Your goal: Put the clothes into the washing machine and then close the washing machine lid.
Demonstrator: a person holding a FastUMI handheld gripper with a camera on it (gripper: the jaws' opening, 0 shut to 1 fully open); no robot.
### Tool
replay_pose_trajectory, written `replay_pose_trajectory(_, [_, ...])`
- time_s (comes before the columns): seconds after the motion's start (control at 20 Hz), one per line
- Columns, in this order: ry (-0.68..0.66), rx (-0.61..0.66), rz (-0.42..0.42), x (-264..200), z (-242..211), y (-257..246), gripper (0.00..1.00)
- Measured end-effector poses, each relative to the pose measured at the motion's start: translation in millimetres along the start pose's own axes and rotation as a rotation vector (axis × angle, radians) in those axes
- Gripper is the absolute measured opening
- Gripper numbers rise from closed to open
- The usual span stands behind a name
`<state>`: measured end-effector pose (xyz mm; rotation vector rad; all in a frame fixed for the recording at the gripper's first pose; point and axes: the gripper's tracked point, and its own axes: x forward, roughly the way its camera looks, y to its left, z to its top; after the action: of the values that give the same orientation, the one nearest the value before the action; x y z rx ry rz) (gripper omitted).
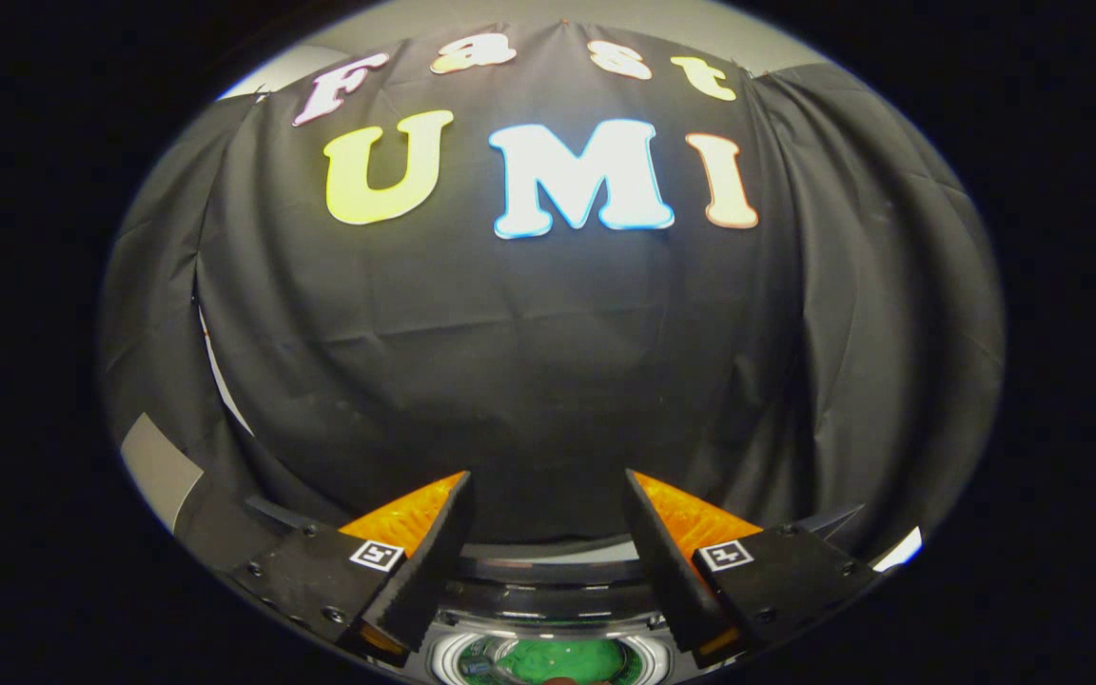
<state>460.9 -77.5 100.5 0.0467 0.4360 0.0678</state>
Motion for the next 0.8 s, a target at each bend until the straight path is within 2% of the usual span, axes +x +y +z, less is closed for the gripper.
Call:
replay_pose_trajectory(0.2, [0.021,0.001,-0.002,-4.7,-5.5,-0.4,0.97])
replay_pose_trajectory(0.8, [-0.134,-0.013,-0.007,-39.0,-17.8,2.4,0.98])
